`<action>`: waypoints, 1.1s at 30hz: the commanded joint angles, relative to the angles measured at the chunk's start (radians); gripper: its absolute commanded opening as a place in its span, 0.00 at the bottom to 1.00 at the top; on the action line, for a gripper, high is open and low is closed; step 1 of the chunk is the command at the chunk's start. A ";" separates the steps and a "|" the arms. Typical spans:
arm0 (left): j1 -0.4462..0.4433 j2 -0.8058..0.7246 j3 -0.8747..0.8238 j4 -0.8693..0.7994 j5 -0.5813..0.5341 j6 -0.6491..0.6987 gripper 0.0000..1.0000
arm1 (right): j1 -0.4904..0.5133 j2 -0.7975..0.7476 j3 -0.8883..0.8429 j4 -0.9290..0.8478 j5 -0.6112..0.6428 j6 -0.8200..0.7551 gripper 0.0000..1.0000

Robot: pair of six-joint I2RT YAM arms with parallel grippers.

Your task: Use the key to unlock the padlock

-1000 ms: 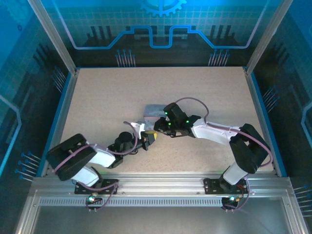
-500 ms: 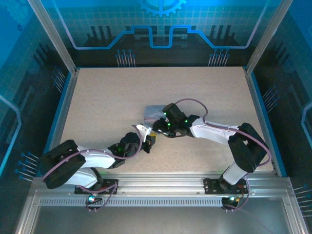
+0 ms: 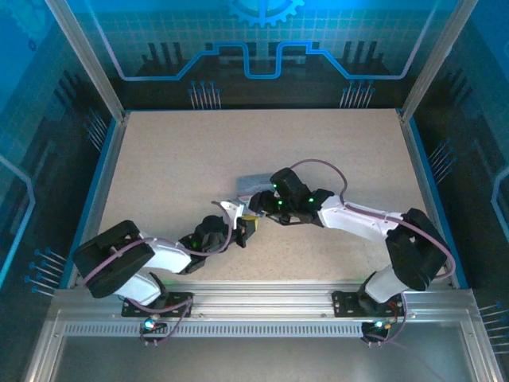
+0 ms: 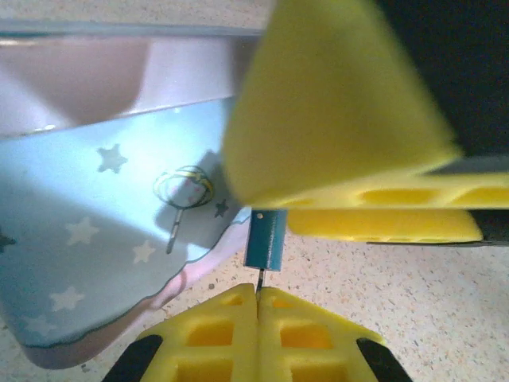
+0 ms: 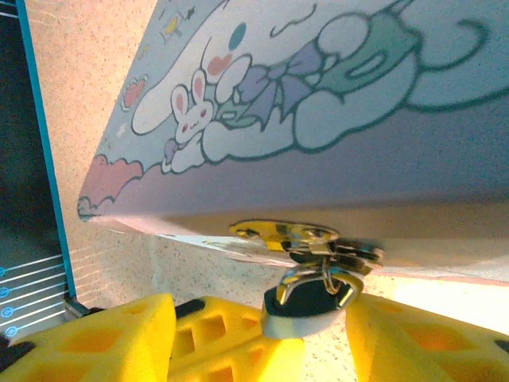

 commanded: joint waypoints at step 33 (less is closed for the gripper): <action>0.020 0.267 -0.040 0.374 0.075 -0.169 0.00 | 0.091 0.034 -0.269 0.280 0.094 0.337 0.45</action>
